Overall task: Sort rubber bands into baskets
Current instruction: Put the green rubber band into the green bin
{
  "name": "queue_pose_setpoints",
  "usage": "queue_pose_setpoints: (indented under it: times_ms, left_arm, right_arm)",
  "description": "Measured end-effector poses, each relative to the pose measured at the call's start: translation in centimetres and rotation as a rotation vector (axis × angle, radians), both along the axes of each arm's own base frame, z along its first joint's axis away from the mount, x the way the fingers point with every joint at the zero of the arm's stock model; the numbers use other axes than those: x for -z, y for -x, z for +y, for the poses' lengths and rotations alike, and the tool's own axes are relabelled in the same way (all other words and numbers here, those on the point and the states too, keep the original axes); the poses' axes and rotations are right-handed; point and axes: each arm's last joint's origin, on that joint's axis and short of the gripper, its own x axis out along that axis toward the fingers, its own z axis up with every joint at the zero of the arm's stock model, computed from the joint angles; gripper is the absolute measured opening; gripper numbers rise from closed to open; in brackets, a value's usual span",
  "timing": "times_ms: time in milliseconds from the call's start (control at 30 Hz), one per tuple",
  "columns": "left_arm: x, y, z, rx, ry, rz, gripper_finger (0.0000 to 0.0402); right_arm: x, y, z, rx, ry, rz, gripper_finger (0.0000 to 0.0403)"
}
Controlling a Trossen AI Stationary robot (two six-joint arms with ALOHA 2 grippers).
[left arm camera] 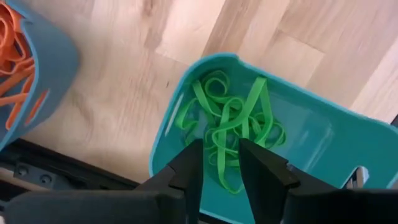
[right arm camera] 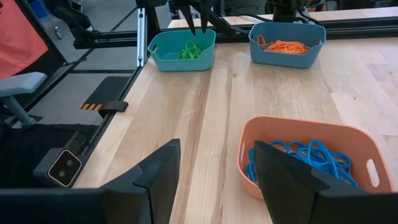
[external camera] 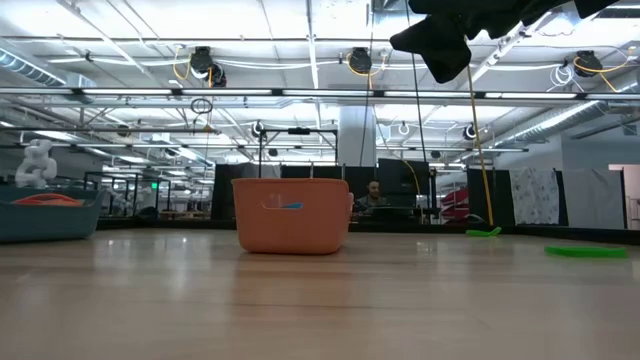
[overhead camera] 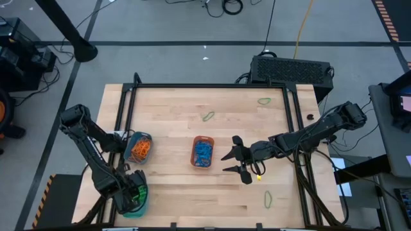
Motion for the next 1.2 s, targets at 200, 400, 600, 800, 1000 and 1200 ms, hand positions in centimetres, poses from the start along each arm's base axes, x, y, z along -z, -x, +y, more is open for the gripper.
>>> queue_pose_setpoints:
  times_ms: [200, 400, 600, 800, 1000, 1200]
  left_arm:
    - [0.0, -0.8, 0.4, 0.027, -0.014, -0.027, 0.0109]
    - [-0.3, -2.9, 1.2, 0.184, -0.146, -0.272, 0.0109]
    - [-1.2, -6.0, 2.6, 0.391, -0.549, -0.573, 0.0109]
    - [-2.8, -9.7, 5.8, 0.481, -0.748, -0.625, 0.0109]
    - [-4.3, -12.0, 10.2, 0.562, -0.678, -0.728, 0.0109]
    - [-4.3, -11.4, 13.6, 0.602, -0.534, -1.065, 0.0109]
  right_arm:
    - [0.0, 0.0, 0.0, 0.000, 0.000, 0.000, 0.0194]
    - [0.0, 0.0, 0.0, 0.001, 0.000, 0.000, 0.0194]
    - [0.0, 0.0, -0.1, 0.006, -0.001, -0.001, 0.0194]
    - [-0.5, -0.5, -1.3, 0.086, -0.056, 0.061, 0.0194]
    - [-2.1, -0.9, -4.5, 0.294, 0.026, 0.257, 0.0194]
    - [-2.3, 0.8, -9.4, 0.553, 0.101, 0.560, 0.0194]
